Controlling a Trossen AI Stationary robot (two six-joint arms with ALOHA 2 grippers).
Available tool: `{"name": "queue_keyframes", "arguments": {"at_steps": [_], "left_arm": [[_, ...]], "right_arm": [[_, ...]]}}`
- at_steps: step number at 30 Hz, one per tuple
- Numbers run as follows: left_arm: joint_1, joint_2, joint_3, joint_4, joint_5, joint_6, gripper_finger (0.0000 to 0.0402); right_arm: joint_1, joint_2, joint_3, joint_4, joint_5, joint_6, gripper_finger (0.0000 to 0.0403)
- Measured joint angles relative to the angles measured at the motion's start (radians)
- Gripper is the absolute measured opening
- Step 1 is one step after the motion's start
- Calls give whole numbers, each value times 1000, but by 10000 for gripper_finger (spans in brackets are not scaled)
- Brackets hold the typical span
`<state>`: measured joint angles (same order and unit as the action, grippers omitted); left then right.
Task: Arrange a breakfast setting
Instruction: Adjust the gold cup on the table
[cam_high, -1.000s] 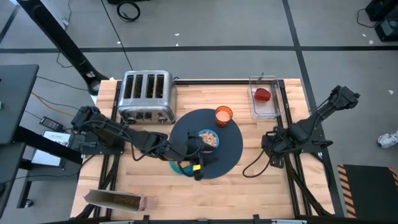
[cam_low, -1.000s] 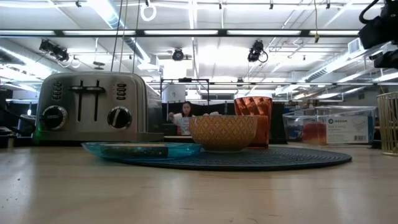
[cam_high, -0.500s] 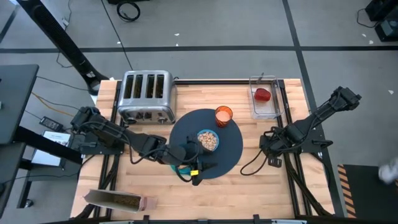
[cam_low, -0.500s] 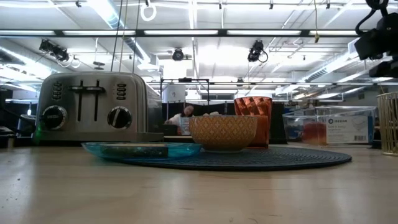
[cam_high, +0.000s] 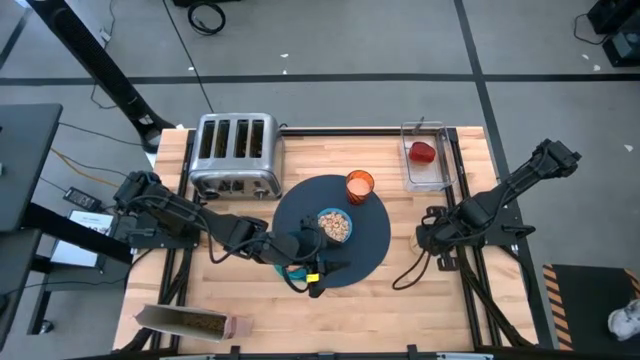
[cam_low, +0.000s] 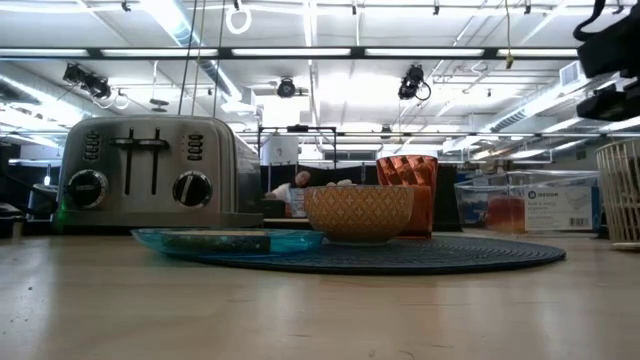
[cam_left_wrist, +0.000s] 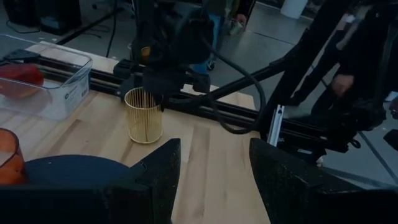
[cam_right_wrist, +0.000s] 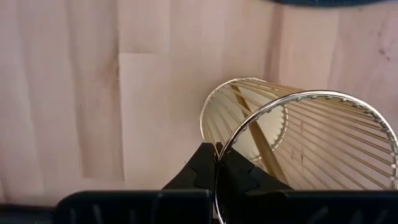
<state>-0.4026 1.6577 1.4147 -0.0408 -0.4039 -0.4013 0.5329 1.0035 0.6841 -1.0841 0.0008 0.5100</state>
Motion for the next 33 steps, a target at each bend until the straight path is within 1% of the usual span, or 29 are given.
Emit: {"name": "queue_keyframes", "arguments": {"at_steps": [5,9,11,17,21,27,31,33], "left_arm": [[0,0,0,1,0,-6,198],[2,0,0,1,0,-6,198],[6,0,0,2,0,-6,198],[11,0,0,6,0,-7,198],[19,0,0,7,1,-6,198],[20,-1,0,6,0,-1,198],[20,-1,0,6,1,1,198],[20,-1,0,5,1,1,198]], "right_arm": [[1,0,8,0,-17,-75,9],[1,13,8,9,-47,-193,9],[1,25,9,13,-65,-280,9],[3,83,53,-5,-86,-341,9],[4,142,96,4,-61,-440,9],[3,229,119,10,-16,-636,10],[4,256,122,32,3,-741,12],[4,259,122,37,8,-763,13]]}}
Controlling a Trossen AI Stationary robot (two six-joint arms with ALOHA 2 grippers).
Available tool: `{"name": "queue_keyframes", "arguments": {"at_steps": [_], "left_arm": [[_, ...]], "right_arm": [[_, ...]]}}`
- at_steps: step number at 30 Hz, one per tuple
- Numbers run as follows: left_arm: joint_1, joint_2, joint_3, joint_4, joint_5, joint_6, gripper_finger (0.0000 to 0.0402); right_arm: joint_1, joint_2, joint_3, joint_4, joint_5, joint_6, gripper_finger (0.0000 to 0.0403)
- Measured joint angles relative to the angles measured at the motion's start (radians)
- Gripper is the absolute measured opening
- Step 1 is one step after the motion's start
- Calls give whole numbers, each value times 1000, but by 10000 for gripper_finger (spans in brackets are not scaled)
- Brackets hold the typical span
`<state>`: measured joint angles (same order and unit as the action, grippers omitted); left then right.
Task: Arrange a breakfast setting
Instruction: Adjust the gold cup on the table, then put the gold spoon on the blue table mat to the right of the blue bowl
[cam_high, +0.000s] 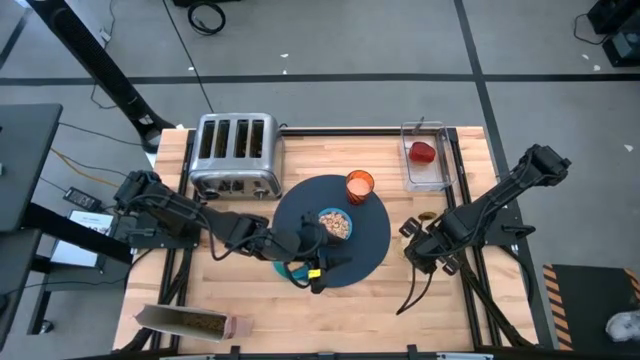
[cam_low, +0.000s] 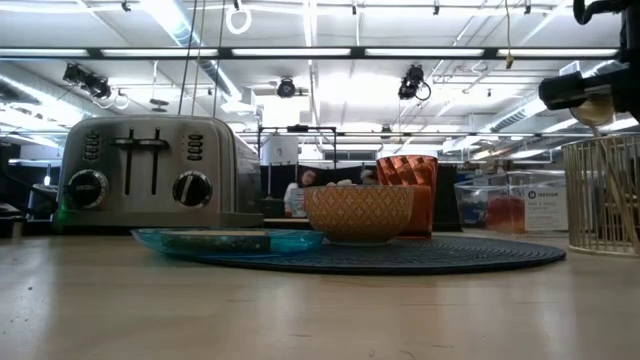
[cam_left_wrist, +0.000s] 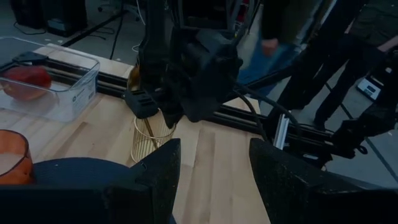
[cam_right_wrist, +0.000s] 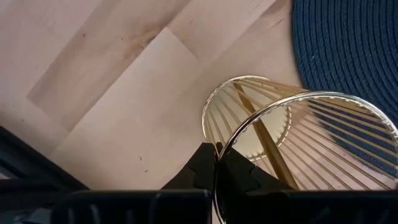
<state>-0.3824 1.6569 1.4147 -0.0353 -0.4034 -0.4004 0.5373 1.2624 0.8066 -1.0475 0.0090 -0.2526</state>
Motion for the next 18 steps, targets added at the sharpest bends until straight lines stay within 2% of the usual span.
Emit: {"name": "queue_keyframes", "arguments": {"at_steps": [6,18], "left_arm": [[0,0,0,-7,0,0,198],[7,0,0,-37,0,3,198]], "right_arm": [[6,2,-4,-15,0,-5,35],[20,-54,39,-101,15,73,143]]}}
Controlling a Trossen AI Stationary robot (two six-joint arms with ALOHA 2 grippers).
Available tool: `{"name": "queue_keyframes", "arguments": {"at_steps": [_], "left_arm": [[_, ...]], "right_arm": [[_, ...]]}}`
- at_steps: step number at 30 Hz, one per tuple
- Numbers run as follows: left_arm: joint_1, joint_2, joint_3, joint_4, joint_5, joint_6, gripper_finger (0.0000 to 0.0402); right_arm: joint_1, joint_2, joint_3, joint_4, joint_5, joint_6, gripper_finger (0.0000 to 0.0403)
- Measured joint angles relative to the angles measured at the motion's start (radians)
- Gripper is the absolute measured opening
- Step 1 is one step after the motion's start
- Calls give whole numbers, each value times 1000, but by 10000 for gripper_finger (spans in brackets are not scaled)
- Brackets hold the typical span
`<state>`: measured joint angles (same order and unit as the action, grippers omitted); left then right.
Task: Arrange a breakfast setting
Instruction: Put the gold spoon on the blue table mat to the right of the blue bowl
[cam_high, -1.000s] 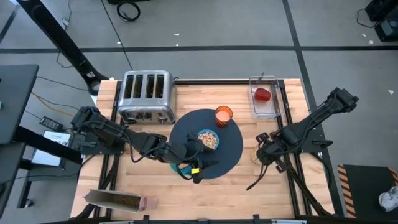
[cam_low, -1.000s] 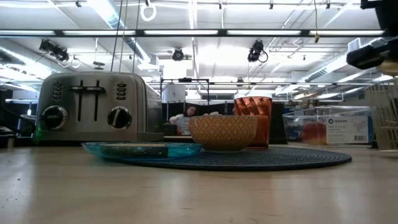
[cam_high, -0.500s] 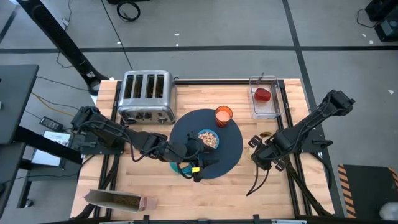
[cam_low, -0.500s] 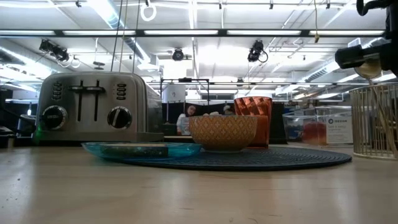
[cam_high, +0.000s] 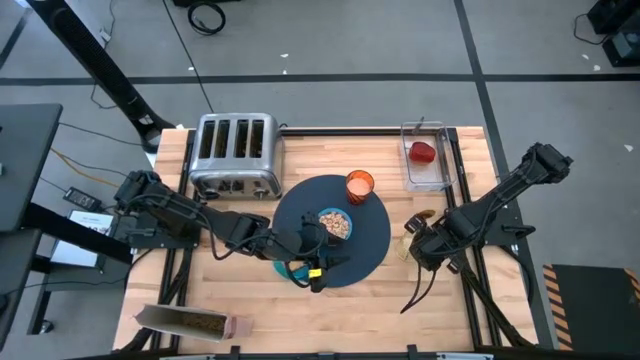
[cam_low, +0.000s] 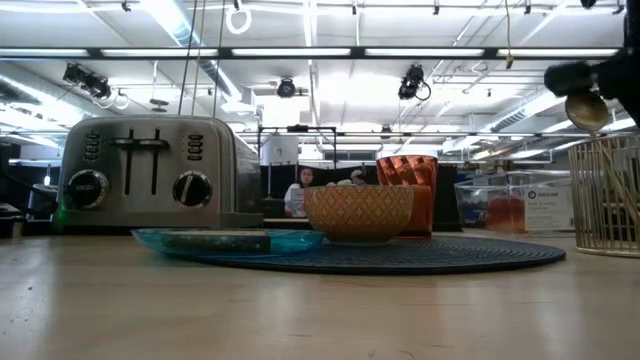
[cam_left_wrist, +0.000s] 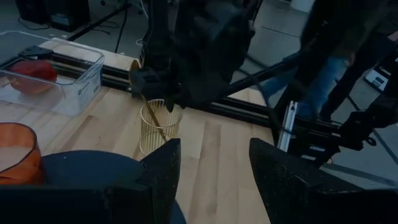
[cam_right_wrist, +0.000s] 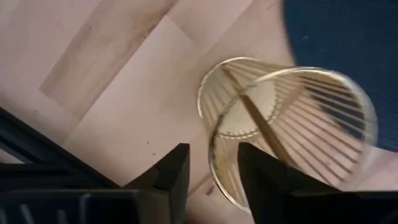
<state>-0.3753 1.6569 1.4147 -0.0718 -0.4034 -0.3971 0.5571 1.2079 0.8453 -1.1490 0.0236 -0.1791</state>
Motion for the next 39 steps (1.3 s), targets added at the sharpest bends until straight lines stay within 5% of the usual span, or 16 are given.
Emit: {"name": "queue_keyframes", "arguments": {"at_steps": [9,24,39], "left_arm": [[15,0,0,-4,0,1,198],[18,0,0,1,0,-11,198],[23,0,0,2,0,-11,198]], "right_arm": [[0,-90,128,-80,20,139,171],[-67,-447,105,-182,178,1105,171],[-150,-456,65,-202,258,756,170]]}}
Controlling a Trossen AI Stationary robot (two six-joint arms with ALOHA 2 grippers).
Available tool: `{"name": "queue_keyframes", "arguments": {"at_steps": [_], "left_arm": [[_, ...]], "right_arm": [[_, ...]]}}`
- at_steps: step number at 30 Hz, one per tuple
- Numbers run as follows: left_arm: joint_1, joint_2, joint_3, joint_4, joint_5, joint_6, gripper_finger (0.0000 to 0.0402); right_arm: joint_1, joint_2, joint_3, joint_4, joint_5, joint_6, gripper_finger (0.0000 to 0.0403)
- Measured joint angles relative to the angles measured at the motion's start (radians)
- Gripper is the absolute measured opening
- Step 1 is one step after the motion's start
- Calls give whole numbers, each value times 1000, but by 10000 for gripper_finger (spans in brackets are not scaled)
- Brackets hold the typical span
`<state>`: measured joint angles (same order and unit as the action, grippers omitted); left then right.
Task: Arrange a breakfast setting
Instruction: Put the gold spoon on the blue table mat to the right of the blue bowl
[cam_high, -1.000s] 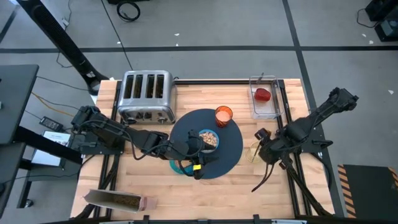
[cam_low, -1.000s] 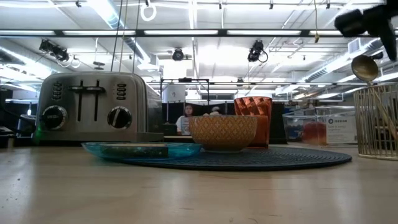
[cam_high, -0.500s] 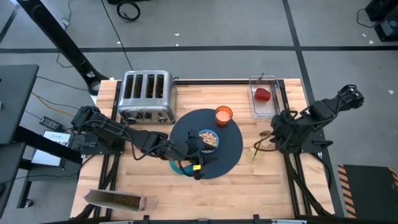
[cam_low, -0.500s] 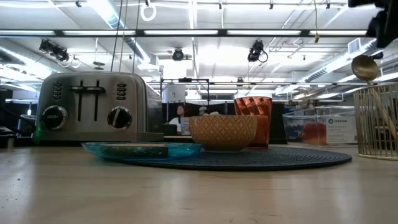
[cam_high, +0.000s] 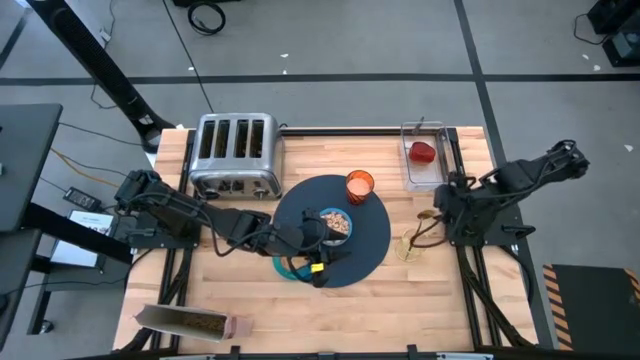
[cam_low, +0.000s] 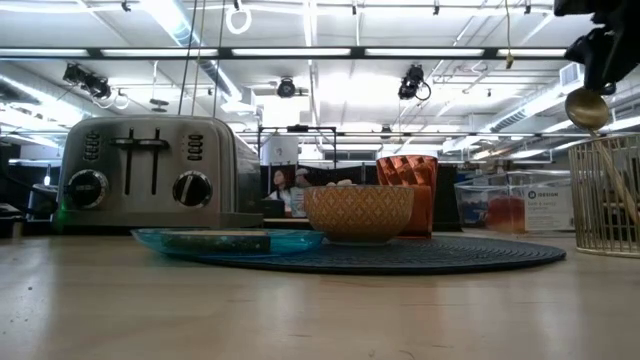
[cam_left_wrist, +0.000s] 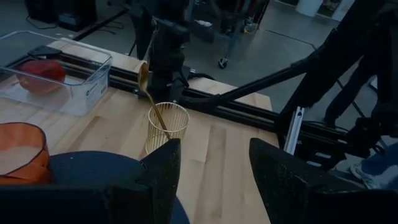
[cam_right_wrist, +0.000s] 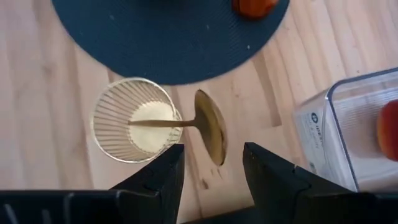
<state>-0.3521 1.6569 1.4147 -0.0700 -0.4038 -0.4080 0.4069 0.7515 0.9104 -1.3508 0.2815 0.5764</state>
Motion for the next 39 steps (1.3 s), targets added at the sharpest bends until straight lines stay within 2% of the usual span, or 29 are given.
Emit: {"name": "queue_keyframes", "arguments": {"at_steps": [7,14,22,30,39], "left_arm": [[2,0,0,9,0,0,198],[2,0,0,8,0,0,198],[2,0,0,7,0,0,198],[2,0,0,7,0,-1,198],[8,0,0,6,0,0,198]], "right_arm": [[-87,66,-21,42,-10,-77,157],[-140,89,-21,83,-49,-161,117],[-144,113,-21,83,-47,-226,65],[-144,130,-21,82,-37,-266,30],[-144,130,-21,81,-36,-296,20]]}}
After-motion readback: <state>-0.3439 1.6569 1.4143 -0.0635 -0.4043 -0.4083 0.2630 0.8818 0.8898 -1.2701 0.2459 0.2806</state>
